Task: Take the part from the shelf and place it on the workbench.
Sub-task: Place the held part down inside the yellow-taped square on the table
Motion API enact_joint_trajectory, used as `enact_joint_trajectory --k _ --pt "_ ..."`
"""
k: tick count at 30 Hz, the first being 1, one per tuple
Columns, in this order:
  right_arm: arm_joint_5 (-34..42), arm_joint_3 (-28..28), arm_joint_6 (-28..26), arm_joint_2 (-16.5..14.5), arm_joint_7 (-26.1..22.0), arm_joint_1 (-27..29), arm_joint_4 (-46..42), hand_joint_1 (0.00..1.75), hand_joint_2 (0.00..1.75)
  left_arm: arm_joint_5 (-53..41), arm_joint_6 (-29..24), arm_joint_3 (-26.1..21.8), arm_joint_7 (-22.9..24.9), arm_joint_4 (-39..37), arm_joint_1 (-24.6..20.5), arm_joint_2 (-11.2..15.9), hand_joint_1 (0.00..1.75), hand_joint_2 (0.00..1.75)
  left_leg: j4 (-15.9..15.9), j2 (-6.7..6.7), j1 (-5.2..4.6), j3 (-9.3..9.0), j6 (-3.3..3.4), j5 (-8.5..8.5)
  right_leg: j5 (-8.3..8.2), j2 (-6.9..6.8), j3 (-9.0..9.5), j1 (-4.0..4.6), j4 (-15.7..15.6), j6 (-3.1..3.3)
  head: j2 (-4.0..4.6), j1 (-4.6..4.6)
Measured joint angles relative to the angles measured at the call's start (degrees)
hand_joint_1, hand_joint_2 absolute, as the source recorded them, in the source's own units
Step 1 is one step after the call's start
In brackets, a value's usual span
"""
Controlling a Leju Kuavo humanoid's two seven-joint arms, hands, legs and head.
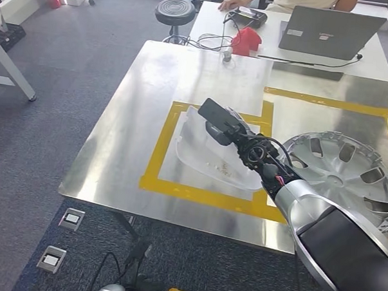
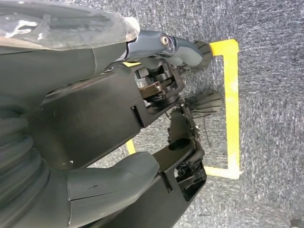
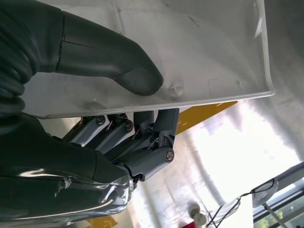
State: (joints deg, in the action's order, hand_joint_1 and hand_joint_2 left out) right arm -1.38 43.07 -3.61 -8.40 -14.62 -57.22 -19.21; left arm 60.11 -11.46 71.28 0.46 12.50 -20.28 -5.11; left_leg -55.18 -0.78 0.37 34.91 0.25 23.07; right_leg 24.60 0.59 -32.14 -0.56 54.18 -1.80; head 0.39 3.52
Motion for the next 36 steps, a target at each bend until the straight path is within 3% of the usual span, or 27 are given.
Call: enact_joint_trajectory --k 36 --pt "-0.76 0.03 1.39 -0.01 0.75 1.14 0.03 1.75 1.75 0.75 0.14 0.00 -1.89 0.00 -0.46 -0.02 0.00 1.75 0.05 0.02 0.00 -0.03 0.00 0.00 0.01 0.00 0.00 0.00 0.00 0.01 0.00 0.00"
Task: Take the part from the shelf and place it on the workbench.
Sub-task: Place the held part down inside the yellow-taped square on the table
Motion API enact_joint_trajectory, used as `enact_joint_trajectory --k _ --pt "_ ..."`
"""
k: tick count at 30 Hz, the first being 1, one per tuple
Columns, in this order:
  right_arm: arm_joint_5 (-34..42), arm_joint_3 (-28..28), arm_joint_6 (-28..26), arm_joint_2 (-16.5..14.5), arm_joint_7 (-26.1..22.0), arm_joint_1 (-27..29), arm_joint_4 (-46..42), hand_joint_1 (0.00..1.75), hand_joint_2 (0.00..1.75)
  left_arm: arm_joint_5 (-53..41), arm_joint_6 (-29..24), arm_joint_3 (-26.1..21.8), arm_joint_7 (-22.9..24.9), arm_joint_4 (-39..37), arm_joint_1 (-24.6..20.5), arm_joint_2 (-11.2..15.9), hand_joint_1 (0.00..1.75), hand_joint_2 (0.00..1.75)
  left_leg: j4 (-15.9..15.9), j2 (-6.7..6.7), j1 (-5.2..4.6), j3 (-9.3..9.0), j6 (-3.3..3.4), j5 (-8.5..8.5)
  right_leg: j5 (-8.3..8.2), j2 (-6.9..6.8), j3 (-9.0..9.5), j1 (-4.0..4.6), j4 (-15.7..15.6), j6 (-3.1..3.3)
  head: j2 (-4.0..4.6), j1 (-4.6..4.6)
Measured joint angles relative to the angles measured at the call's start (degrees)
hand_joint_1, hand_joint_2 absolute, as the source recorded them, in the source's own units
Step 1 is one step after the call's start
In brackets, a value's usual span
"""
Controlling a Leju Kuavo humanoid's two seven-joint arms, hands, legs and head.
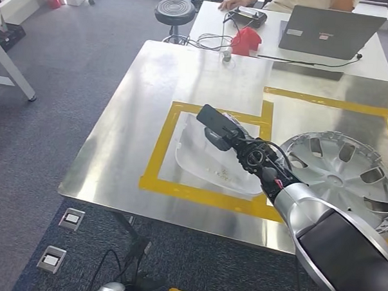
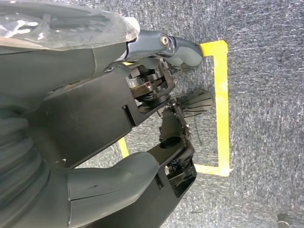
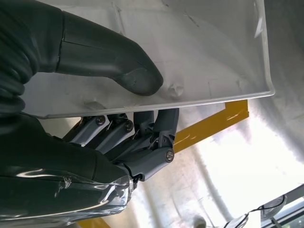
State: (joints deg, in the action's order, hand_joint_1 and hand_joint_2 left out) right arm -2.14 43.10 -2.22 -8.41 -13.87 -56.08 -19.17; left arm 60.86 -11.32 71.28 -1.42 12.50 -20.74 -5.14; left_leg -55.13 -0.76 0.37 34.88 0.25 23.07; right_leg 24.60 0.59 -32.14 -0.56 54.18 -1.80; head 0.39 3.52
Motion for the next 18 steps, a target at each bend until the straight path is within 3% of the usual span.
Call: enact_joint_trajectory --k 18 --pt "0.44 0.02 0.71 -0.02 -0.12 1.85 0.01 1.75 1.75 0.60 -0.11 0.00 -0.37 0.00 0.21 0.00 0.00 1.75 0.02 0.00 0.00 0.00 0.00 0.00 0.00 -0.01 0.00 0.00 0.00 0.00 0.01 0.00"
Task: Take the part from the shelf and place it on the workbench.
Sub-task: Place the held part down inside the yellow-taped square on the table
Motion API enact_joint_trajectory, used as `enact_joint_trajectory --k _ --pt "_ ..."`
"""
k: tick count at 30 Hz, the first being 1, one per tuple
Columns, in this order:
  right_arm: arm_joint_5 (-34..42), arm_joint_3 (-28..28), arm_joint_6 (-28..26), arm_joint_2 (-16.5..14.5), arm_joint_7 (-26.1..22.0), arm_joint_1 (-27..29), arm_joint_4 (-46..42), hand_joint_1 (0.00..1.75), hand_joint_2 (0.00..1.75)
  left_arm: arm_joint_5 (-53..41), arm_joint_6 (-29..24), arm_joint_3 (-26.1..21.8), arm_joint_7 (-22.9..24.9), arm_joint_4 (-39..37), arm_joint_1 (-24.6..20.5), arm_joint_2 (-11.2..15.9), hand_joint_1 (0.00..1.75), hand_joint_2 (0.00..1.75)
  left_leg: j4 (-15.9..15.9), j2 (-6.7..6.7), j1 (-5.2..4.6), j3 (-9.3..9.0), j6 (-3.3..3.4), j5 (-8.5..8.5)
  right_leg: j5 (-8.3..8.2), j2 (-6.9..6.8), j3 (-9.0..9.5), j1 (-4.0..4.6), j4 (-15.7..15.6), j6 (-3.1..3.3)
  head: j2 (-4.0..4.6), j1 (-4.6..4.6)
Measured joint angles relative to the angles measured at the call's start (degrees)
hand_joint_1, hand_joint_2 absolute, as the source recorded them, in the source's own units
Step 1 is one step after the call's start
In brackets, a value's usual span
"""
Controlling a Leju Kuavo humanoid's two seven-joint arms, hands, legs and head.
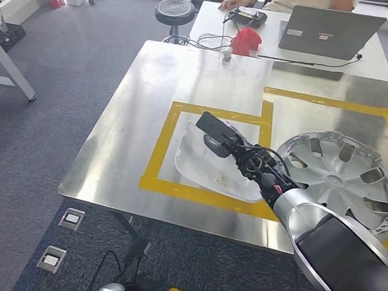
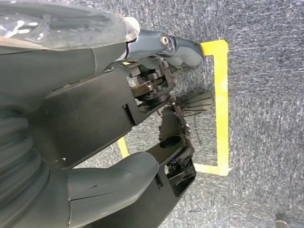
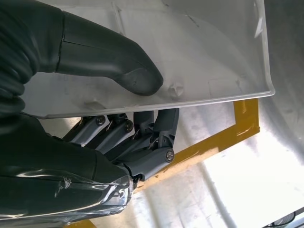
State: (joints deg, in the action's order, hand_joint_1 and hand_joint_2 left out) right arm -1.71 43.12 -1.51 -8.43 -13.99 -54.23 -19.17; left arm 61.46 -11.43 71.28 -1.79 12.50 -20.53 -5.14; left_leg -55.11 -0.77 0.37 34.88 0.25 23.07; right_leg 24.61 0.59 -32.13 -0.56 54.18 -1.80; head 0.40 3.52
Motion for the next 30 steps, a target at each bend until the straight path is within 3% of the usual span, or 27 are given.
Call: enact_joint_trajectory --k 30 --pt "0.00 0.00 0.06 -0.15 0.00 0.00 0.00 1.75 1.75 0.39 -1.20 0.00 -2.45 0.00 0.06 0.00 0.00 1.75 0.00 0.00 0.00 0.00 0.00 0.00 0.00 0.00 0.00 0.00 0.00 0.00 -0.01 0.00"
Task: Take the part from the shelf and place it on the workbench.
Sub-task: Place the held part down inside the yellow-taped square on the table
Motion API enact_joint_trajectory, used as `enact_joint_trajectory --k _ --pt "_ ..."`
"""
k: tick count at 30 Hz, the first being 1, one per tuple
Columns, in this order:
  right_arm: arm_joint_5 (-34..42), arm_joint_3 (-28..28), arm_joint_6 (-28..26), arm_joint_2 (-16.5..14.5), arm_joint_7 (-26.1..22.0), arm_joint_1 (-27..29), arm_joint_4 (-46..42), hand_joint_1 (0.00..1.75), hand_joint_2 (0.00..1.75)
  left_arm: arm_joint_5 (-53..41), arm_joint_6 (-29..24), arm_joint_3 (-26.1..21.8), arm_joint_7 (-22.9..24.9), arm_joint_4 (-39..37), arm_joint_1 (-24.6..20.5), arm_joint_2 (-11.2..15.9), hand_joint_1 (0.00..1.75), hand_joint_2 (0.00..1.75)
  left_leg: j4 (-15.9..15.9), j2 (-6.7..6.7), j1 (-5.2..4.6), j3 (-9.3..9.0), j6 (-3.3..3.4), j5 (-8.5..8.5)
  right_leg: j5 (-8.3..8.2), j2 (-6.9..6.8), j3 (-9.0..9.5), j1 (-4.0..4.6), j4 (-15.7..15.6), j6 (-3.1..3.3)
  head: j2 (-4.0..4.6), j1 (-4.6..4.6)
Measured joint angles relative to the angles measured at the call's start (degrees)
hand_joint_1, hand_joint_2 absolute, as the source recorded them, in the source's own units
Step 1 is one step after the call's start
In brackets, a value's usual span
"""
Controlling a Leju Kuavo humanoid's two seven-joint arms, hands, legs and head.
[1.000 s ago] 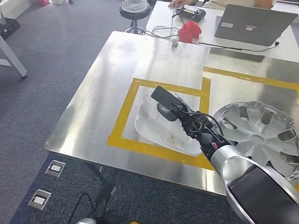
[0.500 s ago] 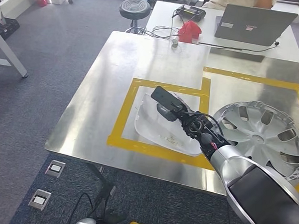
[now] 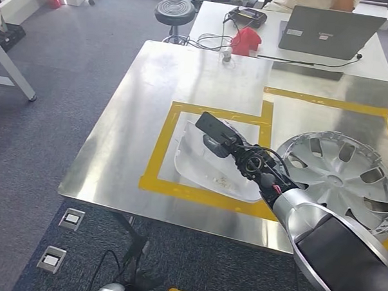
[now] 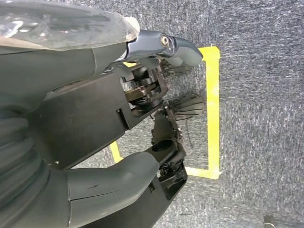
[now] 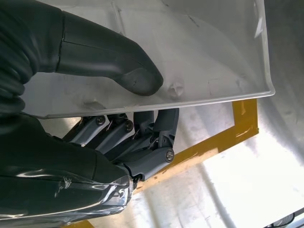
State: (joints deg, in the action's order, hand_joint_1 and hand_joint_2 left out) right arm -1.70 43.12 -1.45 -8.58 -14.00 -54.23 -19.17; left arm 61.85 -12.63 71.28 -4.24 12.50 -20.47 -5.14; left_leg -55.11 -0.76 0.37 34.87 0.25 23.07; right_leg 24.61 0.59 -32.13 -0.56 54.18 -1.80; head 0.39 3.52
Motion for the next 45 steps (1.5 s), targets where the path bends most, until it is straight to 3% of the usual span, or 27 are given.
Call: enact_joint_trajectory --k 18,27,31,43,45 --pt "0.05 0.00 -0.17 0.00 -0.04 -0.01 0.15 1.75 1.75 -1.80 -2.39 0.09 0.76 0.00 -0.27 0.00 0.00 1.75 0.00 0.00 0.00 0.00 0.00 0.00 0.00 0.00 0.00 0.00 0.00 0.00 0.00 0.01" --pt "0.17 -0.01 -0.54 0.01 -0.04 -0.01 0.17 1.75 1.75 -2.39 -6.31 0.15 -1.36 0.00 -0.35 -0.10 0.00 1.75 0.00 0.00 0.00 0.00 0.00 0.00 0.00 0.00 0.00 0.00 0.00 0.00 0.00 0.00" --pt "0.17 -0.02 -0.55 0.00 -0.08 -0.01 0.17 0.00 0.00 -1.49 -6.21 0.15 -0.97 0.00 -0.31 -0.10 0.00 1.75 0.00 0.01 0.00 0.00 0.00 0.00 0.00 0.00 0.00 0.00 0.00 0.00 0.00 0.00" --pt "0.31 -0.02 -0.67 0.01 -0.24 -0.02 0.33 0.00 0.00 -1.20 -6.14 0.15 -0.16 -0.02 -0.28 -0.09 0.00 1.75 0.00 0.01 0.00 -0.01 0.00 0.00 0.00 0.00 0.00 0.00 0.00 0.00 0.01 0.00" --pt "0.31 -0.02 -0.67 0.01 -0.25 -0.02 0.35 0.00 0.00 -1.18 -5.79 0.15 -0.08 -0.02 -0.27 -0.09 0.00 0.87 0.00 0.01 0.00 -0.01 0.00 0.00 0.00 0.00 0.00 0.00 0.00 0.00 0.00 0.00"
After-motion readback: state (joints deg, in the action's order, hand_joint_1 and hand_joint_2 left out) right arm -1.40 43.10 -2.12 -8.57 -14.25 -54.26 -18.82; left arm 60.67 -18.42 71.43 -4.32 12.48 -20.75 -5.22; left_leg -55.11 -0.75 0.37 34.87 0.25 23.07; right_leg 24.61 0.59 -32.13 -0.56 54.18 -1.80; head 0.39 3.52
